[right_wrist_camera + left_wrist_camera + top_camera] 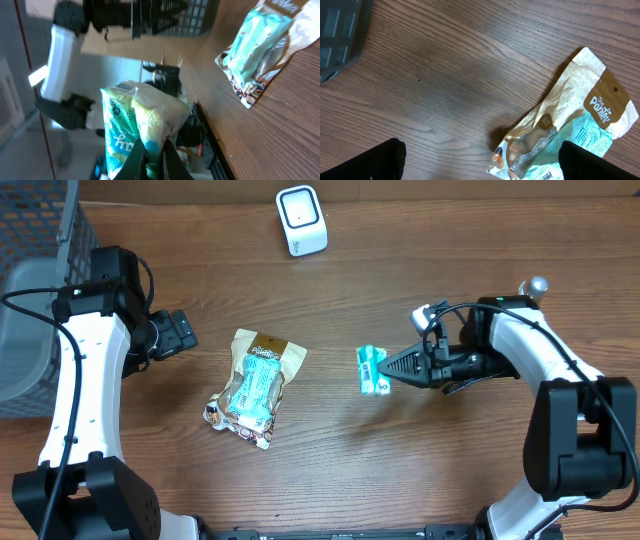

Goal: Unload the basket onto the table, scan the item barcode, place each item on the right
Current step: 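Lift the teal packet with the right gripper and raise it, then carry the teal packet up toward the white scanner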

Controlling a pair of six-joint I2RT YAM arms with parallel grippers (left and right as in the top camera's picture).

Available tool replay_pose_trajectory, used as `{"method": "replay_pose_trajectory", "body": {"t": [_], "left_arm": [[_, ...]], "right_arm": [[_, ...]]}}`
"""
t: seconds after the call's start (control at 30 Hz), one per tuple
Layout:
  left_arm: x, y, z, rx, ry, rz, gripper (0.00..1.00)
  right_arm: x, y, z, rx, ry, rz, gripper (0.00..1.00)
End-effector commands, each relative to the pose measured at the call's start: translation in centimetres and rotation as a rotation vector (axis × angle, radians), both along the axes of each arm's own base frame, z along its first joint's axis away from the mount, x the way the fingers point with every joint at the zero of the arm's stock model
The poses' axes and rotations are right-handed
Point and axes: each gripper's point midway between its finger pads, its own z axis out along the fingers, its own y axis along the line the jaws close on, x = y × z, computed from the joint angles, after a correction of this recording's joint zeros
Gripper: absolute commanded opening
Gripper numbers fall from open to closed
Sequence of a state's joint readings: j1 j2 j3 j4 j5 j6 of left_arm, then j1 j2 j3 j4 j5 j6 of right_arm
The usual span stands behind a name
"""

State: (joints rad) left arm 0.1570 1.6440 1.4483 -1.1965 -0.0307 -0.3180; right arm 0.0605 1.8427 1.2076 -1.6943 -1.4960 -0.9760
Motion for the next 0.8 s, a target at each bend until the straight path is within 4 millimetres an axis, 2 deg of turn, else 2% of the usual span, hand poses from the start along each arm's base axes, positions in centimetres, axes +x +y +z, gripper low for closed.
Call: {"method": "replay_pose_trajectory", "body": {"t": [0.0, 0.2, 0.37, 0.77], "left_arm": [[0.1, 0.0, 0.0, 0.003, -0.001, 0.0, 0.99], [0.1, 0.0, 0.0, 0.003, -0.001, 0.0, 1.0], [0.1, 0.0, 0.0, 0.003, -0.001, 0.0, 1.0], [0.1, 0.0, 0.0, 0.003, -0.001, 0.0, 1.0]], "right_arm": [[-1.2, 1.2, 1.4, 0.03, -0.165, 0.042, 0.04], [-1.8, 2.7, 2.1, 0.071, -0.16, 0.064, 0.04], [-2.1, 2.7, 2.9, 0.067, -0.073, 0.061, 0.04], [-4.1, 1.6, 7.8, 0.067, -0.065, 0.034, 0.04]]}}
